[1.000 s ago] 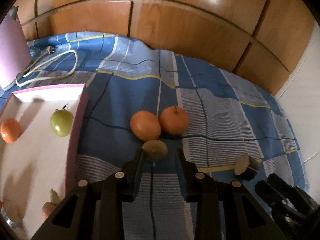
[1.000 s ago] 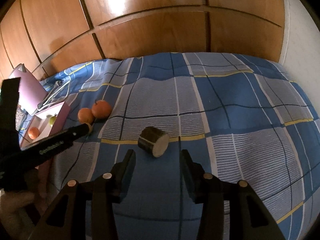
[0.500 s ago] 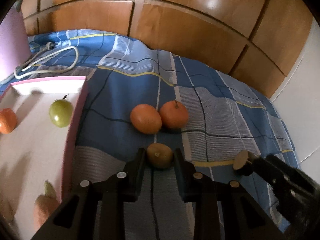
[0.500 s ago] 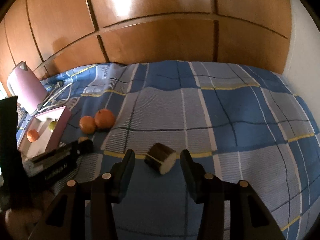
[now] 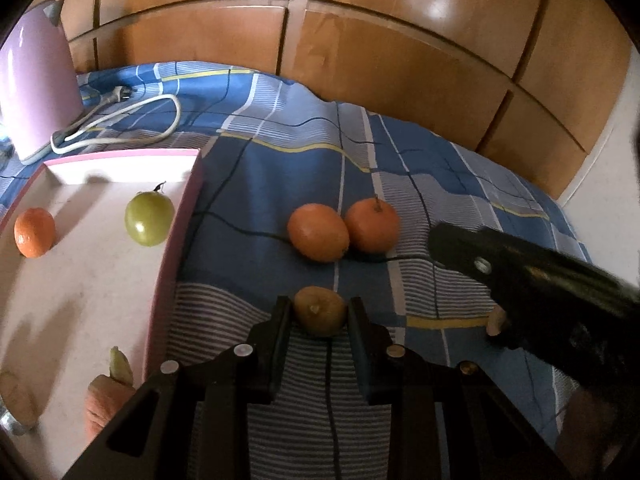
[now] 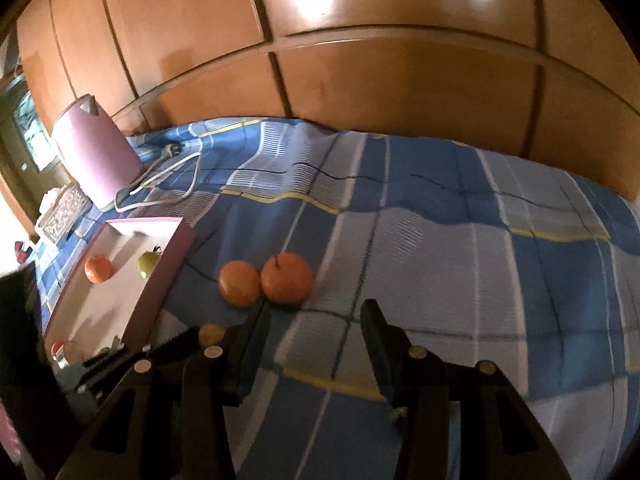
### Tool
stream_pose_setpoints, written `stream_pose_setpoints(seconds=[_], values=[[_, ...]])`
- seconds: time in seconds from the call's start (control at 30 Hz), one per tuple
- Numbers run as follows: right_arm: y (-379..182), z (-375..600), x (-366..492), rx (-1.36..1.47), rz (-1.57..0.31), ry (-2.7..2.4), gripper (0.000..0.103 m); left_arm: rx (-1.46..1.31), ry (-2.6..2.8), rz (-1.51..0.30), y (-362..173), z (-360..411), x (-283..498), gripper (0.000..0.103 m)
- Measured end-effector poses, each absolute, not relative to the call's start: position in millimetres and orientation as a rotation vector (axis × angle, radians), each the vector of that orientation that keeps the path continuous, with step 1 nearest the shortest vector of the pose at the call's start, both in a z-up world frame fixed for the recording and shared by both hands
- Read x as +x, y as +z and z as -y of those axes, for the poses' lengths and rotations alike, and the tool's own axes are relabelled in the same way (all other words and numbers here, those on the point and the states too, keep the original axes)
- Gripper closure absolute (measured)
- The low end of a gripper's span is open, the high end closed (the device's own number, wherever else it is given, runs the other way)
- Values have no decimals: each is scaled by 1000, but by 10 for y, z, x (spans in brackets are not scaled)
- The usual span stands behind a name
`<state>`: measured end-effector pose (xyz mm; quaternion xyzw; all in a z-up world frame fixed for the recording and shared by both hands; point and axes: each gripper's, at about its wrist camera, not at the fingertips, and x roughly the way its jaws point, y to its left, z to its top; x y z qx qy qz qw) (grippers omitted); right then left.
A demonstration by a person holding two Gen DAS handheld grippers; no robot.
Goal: Organize fruits
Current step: 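Grasp a stemmed tangerine with the right gripper while the left gripper holds the small fruit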
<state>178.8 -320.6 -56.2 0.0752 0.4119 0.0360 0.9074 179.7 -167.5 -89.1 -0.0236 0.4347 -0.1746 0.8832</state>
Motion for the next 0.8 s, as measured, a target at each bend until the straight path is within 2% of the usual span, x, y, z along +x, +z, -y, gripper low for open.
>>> stream_pose_setpoints(seconds=[0.43,0.47,0.5,0.8], values=[[-816,3066,2256,136,-934,169,56,-77,-359,-906,-907,1675,1824,74],[-830,3058,2270,134,-935,168,56,-76,-358,-905,-906,1678,1826,74],[-839,3056,2281,133,-937,169,64,-74,-357,-905,-906,1683,1826,74],[-836,3047,2175,102,-918,149,66,-70,-354,-905,-895,1694,1825,74]])
